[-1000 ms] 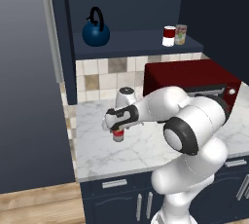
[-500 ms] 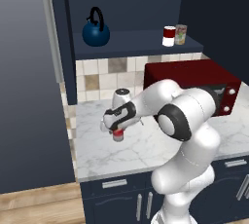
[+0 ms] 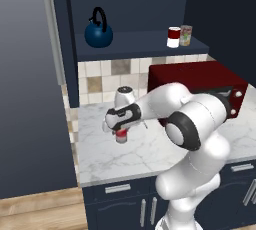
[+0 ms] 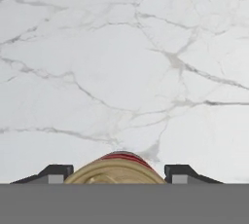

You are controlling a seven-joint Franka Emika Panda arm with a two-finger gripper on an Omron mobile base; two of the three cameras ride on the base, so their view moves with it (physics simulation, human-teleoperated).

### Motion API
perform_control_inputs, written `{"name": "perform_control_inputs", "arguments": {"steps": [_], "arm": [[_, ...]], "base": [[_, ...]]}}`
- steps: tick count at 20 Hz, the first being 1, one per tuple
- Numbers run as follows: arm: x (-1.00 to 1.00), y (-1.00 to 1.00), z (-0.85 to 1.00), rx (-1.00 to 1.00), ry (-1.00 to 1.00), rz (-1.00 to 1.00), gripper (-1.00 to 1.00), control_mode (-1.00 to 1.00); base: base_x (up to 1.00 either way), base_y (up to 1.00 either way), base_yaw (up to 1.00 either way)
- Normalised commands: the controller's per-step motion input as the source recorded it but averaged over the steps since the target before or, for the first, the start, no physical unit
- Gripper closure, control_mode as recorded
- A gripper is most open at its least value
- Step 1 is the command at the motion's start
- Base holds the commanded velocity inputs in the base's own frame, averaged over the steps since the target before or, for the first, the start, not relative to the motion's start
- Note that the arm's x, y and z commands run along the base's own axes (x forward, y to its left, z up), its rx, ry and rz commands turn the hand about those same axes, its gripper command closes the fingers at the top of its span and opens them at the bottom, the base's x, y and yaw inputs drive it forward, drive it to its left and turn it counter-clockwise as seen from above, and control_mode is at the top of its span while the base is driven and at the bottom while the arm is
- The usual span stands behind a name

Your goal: Pick the cans from the counter and place them in their designated side in the cabinet.

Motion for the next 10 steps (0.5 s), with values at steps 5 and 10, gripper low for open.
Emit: {"name": "perform_control_inputs", "arguments": {"steps": [5,10], "arm": [[-0.18,-0.23,0.34,0.00,-0.05,0.00,1.00,-1.00],[-0.18,-0.33,0.33,0.00,-0.06,0.00,1.00,-1.00]], "base": [[0.00,0.00,0.00],[0.00,0.00,0.00]]}}
